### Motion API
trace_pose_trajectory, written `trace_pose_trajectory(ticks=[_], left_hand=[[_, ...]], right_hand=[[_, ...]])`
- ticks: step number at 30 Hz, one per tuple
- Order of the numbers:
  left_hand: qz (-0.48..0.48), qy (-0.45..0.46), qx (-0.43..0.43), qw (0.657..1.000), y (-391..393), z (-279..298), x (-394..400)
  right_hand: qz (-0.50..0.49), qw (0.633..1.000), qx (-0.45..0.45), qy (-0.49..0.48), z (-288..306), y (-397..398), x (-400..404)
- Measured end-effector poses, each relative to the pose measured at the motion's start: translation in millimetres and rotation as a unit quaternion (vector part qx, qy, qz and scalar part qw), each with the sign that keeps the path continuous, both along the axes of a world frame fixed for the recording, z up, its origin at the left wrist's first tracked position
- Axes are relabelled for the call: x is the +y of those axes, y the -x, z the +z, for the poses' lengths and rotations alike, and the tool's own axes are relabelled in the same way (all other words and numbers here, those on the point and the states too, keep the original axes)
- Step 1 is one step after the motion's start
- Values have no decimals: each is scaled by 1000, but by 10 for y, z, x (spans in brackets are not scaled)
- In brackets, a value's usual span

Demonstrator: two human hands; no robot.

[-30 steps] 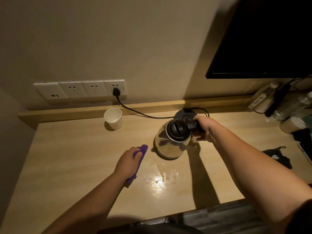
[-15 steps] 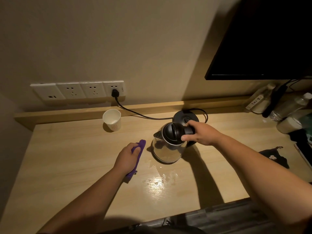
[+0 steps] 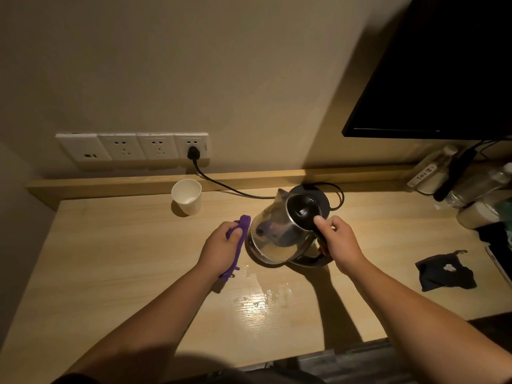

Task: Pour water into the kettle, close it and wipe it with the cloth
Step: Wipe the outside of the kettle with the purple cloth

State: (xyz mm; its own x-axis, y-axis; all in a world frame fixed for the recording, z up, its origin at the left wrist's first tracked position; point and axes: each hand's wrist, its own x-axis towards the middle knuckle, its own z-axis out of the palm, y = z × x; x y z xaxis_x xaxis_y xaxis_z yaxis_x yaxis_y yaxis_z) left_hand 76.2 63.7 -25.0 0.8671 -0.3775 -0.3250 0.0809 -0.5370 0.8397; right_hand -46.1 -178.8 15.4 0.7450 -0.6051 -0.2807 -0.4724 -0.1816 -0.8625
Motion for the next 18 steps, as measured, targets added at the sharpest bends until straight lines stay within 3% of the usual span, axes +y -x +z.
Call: trace_pose_trajectory(ticks=[9, 13, 18], left_hand=[[-36, 72, -51, 995, 40, 285, -437], [-93, 37, -170, 980, 204, 325, -692], [-129, -53, -345, 928, 426, 251, -960]], right_hand=[[-89, 994, 0, -64, -166, 268, -88], [-101, 991, 9, -89, -255, 356, -166], [-95, 991, 9, -98, -349, 397, -228]])
